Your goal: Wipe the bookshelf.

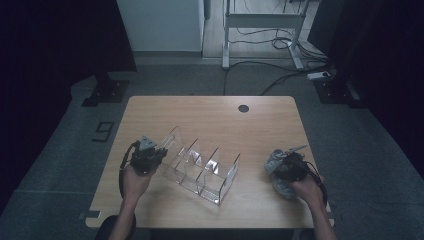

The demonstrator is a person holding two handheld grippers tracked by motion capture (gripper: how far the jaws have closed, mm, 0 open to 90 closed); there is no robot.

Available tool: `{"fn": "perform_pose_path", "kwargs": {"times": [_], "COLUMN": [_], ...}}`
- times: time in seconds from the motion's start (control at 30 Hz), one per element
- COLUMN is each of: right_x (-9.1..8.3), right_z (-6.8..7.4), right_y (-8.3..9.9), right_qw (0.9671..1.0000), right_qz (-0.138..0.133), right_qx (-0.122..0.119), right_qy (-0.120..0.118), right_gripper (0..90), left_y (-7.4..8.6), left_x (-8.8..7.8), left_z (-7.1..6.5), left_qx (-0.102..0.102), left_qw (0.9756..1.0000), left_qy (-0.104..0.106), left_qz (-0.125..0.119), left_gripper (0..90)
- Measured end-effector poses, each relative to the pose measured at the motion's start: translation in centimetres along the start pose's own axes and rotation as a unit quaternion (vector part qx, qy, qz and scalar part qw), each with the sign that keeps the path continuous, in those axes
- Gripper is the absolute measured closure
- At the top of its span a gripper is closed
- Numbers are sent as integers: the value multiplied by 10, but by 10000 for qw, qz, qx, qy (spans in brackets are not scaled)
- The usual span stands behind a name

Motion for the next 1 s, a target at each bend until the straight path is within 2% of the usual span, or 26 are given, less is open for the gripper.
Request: {"fn": "perform_pose_path", "kwargs": {"times": [0.1,0.23,0.5,0.77,1.0], "right_x": [0,-1,-13,-35,-46], "right_z": [0,0,1,3,10], "right_y": [1,2,1,-5,-10], "right_qw": [10000,10000,9996,9980,9962], "right_qz": [6,18,-62,-498,-715], "right_qx": [-12,-62,1,-112,-293], "right_qy": [8,-39,-260,-361,-410], "right_gripper": [511,393,304,207,131], "left_y": [0,0,-2,-6,-8], "left_x": [0,0,-5,-12,-22], "left_z": [0,0,0,1,-1], "left_qx": [14,43,72,12,22], "left_qw": [10000,10000,9999,9996,9993], "left_qy": [-4,-18,-32,81,239], "left_qz": [5,15,-97,-260,-302], "left_gripper": [808,754,617,387,181]}}
Point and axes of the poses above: each handheld gripper's, and its own axes: x roughly forward along the jaws, y roughly out of its underside, z roughly to its left, the point moved 5 cm from there along x, roughly forward along the jaws, and after that the axes turned 5 degrees about z, right-handed, at the moved point
